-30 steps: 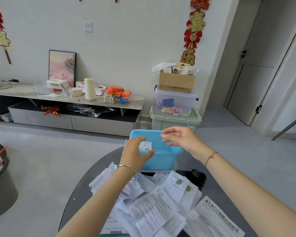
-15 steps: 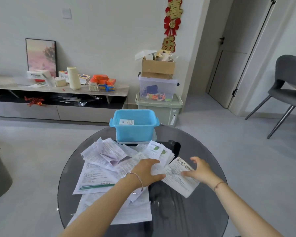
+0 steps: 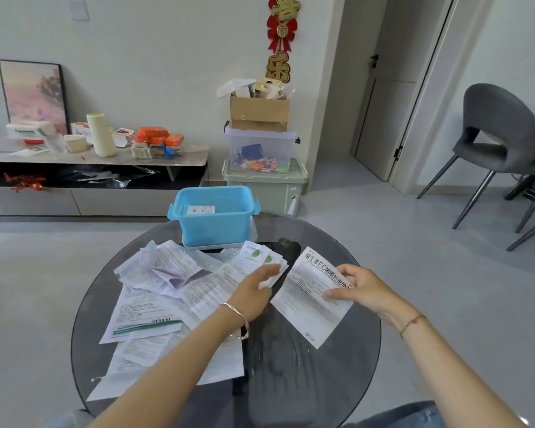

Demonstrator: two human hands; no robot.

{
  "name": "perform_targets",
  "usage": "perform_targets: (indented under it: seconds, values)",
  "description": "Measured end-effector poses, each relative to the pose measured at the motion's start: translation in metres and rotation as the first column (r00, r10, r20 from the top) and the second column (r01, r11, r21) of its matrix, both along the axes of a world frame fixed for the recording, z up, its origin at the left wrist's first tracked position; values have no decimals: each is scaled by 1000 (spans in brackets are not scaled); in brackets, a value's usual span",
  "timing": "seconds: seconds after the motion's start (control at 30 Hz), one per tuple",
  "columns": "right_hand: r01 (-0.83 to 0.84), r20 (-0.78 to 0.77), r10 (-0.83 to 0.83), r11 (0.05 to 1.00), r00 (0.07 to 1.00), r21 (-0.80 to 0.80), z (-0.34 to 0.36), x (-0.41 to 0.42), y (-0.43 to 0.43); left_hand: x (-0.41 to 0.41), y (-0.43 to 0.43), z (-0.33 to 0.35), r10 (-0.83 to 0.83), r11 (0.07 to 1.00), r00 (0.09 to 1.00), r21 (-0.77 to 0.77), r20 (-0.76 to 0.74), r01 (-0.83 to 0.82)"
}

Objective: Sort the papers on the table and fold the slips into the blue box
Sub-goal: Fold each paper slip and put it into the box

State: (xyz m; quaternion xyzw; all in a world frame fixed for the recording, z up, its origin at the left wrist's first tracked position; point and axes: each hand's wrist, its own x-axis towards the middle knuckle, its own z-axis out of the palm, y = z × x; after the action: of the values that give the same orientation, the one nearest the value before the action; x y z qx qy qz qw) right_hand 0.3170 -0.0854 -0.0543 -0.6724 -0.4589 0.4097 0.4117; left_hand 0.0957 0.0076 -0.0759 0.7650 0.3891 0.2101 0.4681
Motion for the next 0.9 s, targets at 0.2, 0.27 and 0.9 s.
perform_targets:
  seconds: [0.2,0.27,0.9]
  values:
    - [-57,-154,66,996,986,63,10,-1,-25,11,-9,23,-129,987,989,-91,66,135]
    - [9,-220,14,994,975,105,8,2,-30,12,-13,22,-93,981,984,-153,152,116]
    - [-203,228,189,978,955,41,-38,-4,-50,-15,-12,-31,-238,822,865,383,-441,421]
